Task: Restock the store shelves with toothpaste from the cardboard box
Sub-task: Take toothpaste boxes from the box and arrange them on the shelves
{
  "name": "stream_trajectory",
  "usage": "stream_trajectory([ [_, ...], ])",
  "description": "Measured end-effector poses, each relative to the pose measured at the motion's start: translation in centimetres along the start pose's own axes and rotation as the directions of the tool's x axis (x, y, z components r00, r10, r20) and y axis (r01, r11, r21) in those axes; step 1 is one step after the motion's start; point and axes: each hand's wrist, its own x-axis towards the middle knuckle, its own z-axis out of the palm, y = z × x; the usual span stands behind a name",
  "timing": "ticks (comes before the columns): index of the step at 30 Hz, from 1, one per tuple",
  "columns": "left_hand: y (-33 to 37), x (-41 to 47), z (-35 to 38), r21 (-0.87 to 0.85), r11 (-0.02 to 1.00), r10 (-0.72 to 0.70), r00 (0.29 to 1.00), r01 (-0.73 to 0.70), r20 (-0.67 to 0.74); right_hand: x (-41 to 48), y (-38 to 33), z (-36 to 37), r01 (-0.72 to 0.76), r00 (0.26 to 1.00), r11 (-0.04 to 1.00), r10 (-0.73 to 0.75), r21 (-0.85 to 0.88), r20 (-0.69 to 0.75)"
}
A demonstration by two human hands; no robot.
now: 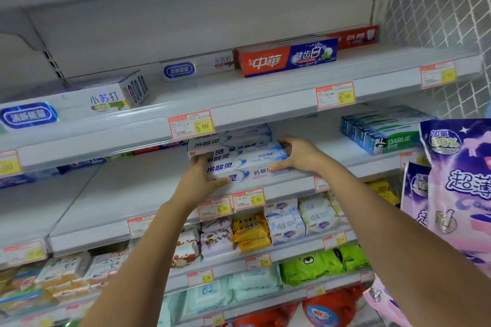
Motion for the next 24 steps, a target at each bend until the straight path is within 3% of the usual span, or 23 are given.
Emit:
stream_trajectory([
  [6,-1.6,0.6,-0.2,0.077,0.929,-0.361,0.932,0.363,-0.041,1.3,-0.9,1.6,-0.048,0.998,0.999,0.049,0.014,-0.036],
  [11,-2.1,1.3,-0.9,-0.028,0.934,-0.356,0.934,0.356,0.012,1.9,-2.2,2.9,-0.098,0.991,0.995,0.100,0.023,-0.090],
  [15,-1.7,1.6,-1.6,-0.040,0.962,-0.265,0.959,0.270,0.100,2.1,-2.3,3.3,-0.118,0.987,0.991,0.125,0.066,-0.101],
  [22,-1.1,1.0,-2.2,0.024,0.962,-0.274,0.956,0.273,0.105,1.4,-2.4,2.2,-0.051,0.999,0.995,0.051,0.091,0.001],
  [24,-1.0,1.3,-2.1,0.066,0.961,-0.274,0.954,0.267,0.125,1.3,-1.7,1.2,-0.042,0.998,0.999,0.042,0.001,0.046],
])
